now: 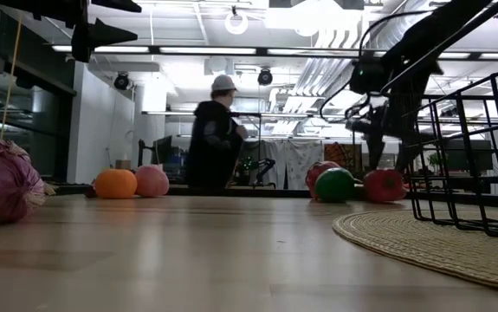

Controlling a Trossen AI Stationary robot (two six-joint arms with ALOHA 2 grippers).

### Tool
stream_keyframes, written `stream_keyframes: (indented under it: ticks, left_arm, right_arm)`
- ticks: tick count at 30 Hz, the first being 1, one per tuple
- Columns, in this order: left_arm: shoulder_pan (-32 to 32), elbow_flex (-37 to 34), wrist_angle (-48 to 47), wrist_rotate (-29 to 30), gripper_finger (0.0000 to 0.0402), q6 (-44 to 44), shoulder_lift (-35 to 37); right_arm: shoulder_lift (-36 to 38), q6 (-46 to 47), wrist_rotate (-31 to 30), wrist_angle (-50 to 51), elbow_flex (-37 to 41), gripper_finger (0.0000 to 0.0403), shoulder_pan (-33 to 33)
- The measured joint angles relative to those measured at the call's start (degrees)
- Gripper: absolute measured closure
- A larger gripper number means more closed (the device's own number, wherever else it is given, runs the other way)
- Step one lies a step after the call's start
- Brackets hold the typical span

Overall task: Build produce basket
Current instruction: Put the bell pepper into the wire basket

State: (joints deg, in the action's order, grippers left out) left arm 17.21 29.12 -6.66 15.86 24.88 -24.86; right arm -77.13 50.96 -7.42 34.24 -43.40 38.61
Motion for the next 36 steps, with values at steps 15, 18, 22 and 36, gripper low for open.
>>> stream_keyframes:
  ticks: [15,18,22,36]
  left_arm:
    - [0.00,0.00,0.00,-0.02,0.0145,-2.00,0.00]
    - [0.01,0.00,0.02,-0.04,0.0145,-2.56,0.00]
    - [0.00,0.00,0.02,-0.22,0.0145,-2.56,0.00]
    - [0.00,0.00,0.02,-0.22,0.0145,-2.56,0.00]
  right_arm:
    - [34.12,-3.22,4.68,-1.44,-0.24,0.0228,-13.64]
    - [39.52,-1.80,3.81,-3.79,-0.28,0.0228,-18.58]
    - [42.76,-1.51,2.97,-10.20,-0.31,0.0228,-24.12]
    - [34.95,-3.41,7.00,-3.65,-14.91,0.0228,-39.66]
